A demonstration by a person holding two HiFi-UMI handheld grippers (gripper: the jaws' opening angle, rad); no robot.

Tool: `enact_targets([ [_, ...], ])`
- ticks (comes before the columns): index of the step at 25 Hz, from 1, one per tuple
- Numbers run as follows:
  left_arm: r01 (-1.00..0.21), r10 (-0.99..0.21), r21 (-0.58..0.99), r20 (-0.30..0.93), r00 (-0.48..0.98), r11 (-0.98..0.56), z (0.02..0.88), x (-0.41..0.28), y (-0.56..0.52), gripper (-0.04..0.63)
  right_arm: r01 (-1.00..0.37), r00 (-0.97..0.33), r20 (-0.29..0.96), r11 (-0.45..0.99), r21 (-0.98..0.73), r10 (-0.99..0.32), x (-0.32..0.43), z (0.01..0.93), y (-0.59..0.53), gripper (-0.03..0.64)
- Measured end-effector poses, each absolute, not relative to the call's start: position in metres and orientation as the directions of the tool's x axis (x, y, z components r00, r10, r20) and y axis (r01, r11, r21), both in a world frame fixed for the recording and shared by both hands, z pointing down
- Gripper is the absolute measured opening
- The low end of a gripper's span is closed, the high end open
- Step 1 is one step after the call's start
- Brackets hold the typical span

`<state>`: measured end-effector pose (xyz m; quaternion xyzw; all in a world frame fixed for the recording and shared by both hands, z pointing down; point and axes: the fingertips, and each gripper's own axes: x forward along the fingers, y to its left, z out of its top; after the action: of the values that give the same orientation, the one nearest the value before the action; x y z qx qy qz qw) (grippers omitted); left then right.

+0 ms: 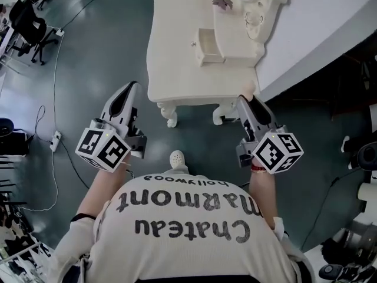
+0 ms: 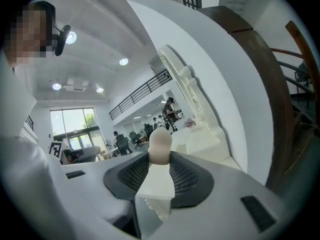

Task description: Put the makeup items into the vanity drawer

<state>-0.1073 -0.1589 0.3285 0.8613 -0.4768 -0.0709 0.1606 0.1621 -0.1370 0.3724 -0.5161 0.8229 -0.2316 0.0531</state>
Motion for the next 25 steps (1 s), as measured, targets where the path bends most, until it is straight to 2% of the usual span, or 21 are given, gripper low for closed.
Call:
enact_targets([
  [6,-0.779,-0.815,0.305,0.012,0.579,-0.549,0.324,-0.123,-0.194,0.006,-0.837,-0.445,0.200,0.325,-0.440,-0.873,0.145,0.383,-0.203,0.140],
  [10,-0.809,-0.845,0.308,0.025,0.534,-0.501,0.338,-0.139,-0.216,0.006,-0.837,-0.452,0.240,0.316,-0.447,-0.859,0.138,0.387,-0.245,0.141],
  [20,-0.879,-0.918,0.314,0.050,0.392,-0.359,0.342,-0.151,-0.248,0.006,-0.812,-0.575,0.434,0.422,-0.402,-0.693,0.121,0.426,-0.331,0.141],
  [25,-0.915,-0.954,0.308,0.063,0.293,-0.261,0.349,-0.170,-0.248,0.008,-0.804,-0.584,0.549,0.518,-0.291,-0.598,0.111,0.445,-0.364,0.141],
])
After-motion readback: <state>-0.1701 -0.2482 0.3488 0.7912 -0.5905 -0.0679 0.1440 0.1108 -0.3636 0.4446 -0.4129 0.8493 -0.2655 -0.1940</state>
